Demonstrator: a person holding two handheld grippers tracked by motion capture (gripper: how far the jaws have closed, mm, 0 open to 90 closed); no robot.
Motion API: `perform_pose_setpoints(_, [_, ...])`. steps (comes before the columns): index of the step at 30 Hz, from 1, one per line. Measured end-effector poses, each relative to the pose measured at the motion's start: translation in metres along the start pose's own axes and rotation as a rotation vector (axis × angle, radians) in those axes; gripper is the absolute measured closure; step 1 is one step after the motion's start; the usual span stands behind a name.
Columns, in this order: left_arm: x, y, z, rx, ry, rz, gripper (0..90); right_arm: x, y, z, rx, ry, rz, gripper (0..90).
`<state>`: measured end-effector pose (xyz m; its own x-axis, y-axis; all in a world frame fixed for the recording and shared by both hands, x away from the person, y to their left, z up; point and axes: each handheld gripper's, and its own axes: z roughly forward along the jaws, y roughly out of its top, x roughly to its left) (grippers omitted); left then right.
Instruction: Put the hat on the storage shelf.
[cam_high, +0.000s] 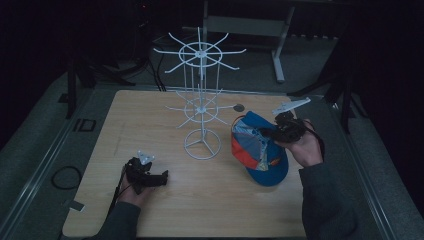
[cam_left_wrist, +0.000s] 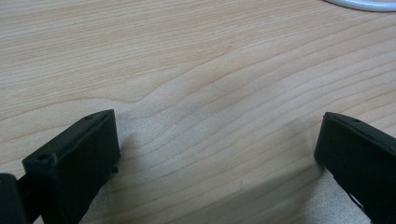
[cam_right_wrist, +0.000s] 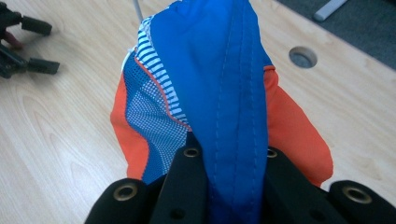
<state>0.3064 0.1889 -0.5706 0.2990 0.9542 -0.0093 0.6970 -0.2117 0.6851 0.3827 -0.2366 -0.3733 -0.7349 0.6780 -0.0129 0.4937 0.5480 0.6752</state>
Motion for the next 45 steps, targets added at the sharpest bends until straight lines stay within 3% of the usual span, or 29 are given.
perform_pose_setpoints(13, [0.0, 0.0, 0.0, 0.001, -0.001, 0.001, 0.1, -0.011, 0.013, -0.026, -0.089, -0.004, -0.012, 88.2])
perform_pose_setpoints(25, [0.0, 0.0, 0.0, 0.001, -0.002, 0.002, 0.1, -0.015, 0.02, -0.043, -0.154, 0.024, -0.013, 88.2])
perform_pose_setpoints(36, [0.0, 0.0, 0.0, 0.0, -0.003, 0.002, 0.1, -0.015, 0.027, -0.061, -0.225, 0.09, -0.001, 88.2])
perform_pose_setpoints(45, [-0.001, 0.001, 0.001, 0.0, -0.004, 0.004, 0.0, -0.008, 0.033, -0.065, -0.267, 0.134, -0.011, 88.1])
